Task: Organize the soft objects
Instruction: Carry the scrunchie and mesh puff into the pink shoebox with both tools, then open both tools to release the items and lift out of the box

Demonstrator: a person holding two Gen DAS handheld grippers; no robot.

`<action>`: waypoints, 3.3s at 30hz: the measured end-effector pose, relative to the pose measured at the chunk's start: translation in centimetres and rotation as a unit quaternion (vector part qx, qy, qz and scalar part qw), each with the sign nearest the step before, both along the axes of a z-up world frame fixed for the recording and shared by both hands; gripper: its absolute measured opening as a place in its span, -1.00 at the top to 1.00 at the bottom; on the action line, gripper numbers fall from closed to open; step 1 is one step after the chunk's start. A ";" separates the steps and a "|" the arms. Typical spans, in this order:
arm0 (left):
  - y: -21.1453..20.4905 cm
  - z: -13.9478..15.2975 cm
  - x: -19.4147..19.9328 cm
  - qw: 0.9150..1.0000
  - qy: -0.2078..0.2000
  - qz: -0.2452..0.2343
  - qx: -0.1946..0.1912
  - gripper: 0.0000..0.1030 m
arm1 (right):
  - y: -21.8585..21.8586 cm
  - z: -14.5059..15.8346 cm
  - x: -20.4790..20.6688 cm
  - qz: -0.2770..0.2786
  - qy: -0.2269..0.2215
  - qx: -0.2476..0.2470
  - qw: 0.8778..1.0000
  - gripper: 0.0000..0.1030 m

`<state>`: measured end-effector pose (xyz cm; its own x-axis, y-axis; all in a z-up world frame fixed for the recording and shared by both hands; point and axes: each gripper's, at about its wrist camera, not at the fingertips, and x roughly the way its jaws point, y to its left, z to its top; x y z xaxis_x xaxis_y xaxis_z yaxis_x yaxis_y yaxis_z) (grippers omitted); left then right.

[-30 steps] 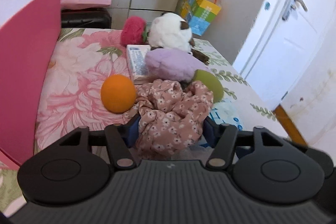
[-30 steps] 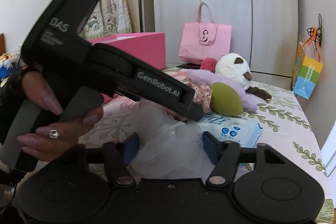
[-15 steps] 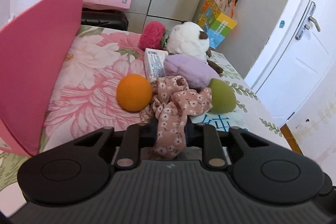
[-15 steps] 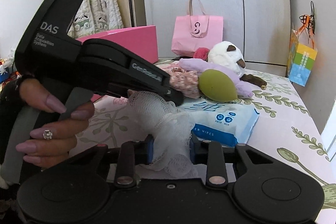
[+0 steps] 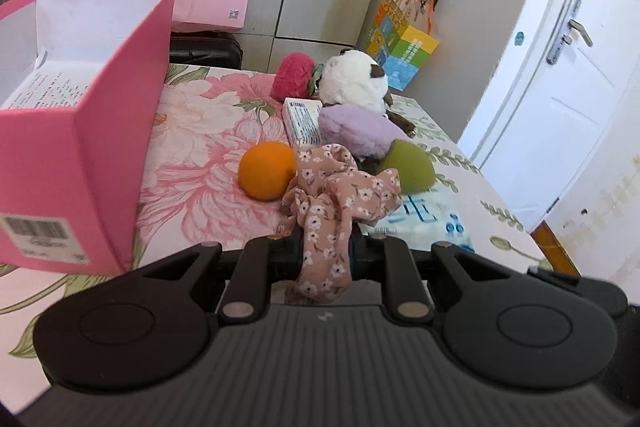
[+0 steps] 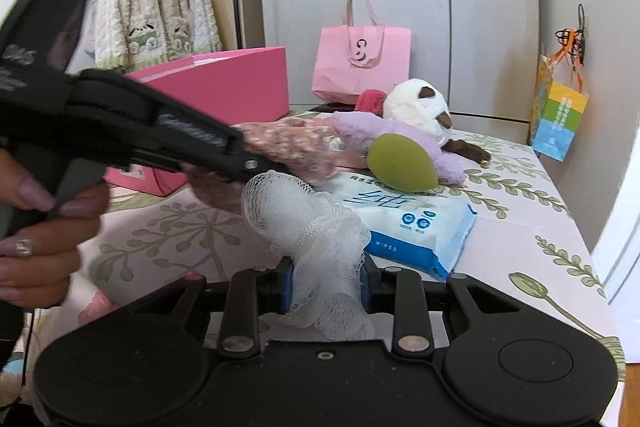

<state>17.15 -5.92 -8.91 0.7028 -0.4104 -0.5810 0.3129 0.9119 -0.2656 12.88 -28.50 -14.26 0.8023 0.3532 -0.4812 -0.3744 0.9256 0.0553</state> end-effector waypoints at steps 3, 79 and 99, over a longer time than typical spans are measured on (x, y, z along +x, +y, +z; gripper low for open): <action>0.7 0.3 -1.0 1.000 -0.002 -0.008 0.006 0.68 | 0.0 0.4 -0.4 -0.001 0.002 0.005 1.000 0.33; 19.1 8.9 19.3 0.995 0.059 0.059 0.056 0.69 | 21.8 13.6 25.0 0.220 0.069 -0.074 0.970 0.28; 18.3 6.4 23.6 0.985 0.086 0.090 0.117 -0.11 | 24.9 10.2 28.6 0.223 0.056 -0.213 0.950 -0.05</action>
